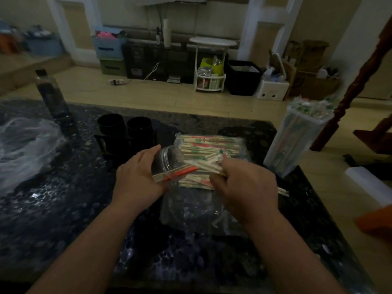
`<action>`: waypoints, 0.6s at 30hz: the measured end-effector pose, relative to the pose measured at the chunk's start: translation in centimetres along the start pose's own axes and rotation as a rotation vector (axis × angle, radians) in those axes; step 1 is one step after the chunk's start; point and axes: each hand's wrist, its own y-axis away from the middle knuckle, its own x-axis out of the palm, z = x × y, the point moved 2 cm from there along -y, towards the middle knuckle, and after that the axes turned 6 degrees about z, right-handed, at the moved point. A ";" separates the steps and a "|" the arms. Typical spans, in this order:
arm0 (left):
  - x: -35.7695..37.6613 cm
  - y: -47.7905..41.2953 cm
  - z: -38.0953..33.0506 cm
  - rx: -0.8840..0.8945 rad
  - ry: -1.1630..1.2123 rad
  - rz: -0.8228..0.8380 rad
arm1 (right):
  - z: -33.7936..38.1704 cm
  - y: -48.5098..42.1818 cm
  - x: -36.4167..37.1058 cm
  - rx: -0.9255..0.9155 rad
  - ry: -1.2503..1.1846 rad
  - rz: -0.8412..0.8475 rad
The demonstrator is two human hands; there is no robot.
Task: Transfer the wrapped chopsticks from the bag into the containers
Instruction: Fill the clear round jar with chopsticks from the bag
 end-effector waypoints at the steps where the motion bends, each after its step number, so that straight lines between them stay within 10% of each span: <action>1: 0.1 0.0 -0.1 0.004 -0.002 -0.004 | -0.3 0.2 -0.2 -0.016 -0.041 -0.167; 6: 0.2 -0.1 -0.3 -0.026 -0.022 0.018 | -1.9 0.6 1.1 -0.101 -0.261 -0.558; 18: 0.2 -0.1 0.4 -0.095 -0.148 -0.006 | -0.6 -0.3 2.3 0.360 -1.307 -0.456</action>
